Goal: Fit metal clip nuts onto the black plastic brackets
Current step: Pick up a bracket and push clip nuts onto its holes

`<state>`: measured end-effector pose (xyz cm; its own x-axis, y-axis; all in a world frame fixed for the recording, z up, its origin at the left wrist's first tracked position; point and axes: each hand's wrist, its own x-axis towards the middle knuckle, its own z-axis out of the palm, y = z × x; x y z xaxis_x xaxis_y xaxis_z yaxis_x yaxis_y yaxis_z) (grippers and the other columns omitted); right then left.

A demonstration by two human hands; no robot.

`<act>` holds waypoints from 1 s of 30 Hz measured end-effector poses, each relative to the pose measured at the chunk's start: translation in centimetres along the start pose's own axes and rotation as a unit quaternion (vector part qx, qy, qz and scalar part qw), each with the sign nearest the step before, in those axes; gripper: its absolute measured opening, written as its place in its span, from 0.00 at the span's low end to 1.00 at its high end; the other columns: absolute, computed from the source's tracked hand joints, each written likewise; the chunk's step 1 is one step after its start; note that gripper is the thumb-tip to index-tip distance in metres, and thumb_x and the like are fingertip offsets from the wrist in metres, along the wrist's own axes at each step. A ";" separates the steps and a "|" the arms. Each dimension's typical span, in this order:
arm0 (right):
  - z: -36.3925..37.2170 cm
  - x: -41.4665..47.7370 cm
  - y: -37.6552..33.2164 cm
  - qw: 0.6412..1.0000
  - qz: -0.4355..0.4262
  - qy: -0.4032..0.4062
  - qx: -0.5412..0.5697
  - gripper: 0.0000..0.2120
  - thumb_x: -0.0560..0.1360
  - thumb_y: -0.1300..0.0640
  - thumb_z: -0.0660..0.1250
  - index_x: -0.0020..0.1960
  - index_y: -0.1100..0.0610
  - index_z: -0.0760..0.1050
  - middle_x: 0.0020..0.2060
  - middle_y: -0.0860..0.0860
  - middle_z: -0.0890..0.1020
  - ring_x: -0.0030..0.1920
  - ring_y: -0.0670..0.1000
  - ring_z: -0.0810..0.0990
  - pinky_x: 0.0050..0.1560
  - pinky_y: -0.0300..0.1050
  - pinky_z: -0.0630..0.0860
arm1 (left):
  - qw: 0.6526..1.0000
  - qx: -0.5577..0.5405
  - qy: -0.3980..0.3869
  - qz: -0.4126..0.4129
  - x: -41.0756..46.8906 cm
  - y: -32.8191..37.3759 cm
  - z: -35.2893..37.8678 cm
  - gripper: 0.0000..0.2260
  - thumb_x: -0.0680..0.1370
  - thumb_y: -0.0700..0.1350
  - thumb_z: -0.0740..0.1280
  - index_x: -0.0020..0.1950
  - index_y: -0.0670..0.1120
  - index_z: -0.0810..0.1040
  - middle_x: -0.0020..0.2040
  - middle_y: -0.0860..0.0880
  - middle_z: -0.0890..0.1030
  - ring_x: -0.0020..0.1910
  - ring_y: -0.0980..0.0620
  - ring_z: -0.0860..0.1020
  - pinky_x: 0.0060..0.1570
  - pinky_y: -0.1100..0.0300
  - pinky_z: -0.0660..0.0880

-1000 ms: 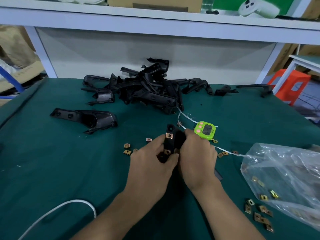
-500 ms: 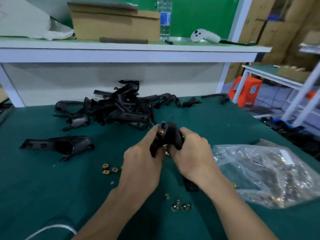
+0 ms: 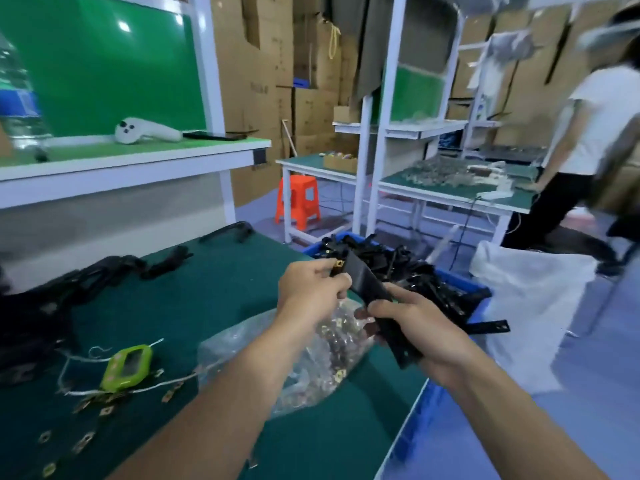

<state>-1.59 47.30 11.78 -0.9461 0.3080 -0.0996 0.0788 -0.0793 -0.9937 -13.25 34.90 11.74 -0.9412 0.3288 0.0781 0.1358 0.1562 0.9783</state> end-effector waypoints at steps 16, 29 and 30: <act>-13.6 11.0 2.8 0.915 0.141 0.164 0.341 0.26 0.83 0.46 0.61 0.68 0.68 0.70 0.63 0.66 0.76 0.60 0.66 0.79 0.50 0.62 0.79 | 0.970 -0.085 -0.165 -0.156 6.0 -1.5 15.5 0.42 0.75 0.40 0.74 0.83 0.52 0.54 0.76 0.46 0.70 0.66 0.45 0.75 0.63 0.52 0.74; 2.5 15.7 4.2 0.963 0.011 0.135 -0.232 0.08 0.70 0.59 0.67 0.36 0.52 0.82 0.33 0.48 0.85 0.37 0.50 0.82 0.37 0.40 0.73 | 0.998 -0.032 0.041 -0.046 9.5 -3.4 2.2 0.17 0.75 0.34 0.68 0.39 0.56 0.87 0.41 0.58 0.87 0.45 0.57 0.84 0.39 0.65 0.76; 4.1 15.4 3.7 0.957 -0.004 0.126 -0.262 0.08 0.70 0.59 0.67 0.35 0.50 0.81 0.34 0.48 0.85 0.38 0.50 0.82 0.38 0.39 0.73 | 0.996 -0.037 0.064 -0.045 9.4 -3.7 0.8 0.17 0.74 0.34 0.68 0.37 0.55 0.87 0.40 0.57 0.87 0.45 0.57 0.84 0.40 0.64 0.76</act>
<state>-17.17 47.89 6.73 -0.8474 0.5298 -0.0349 0.2797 0.3895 -0.8775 -22.33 38.18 8.68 -0.9808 0.1947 0.0084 0.0301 0.1090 0.9936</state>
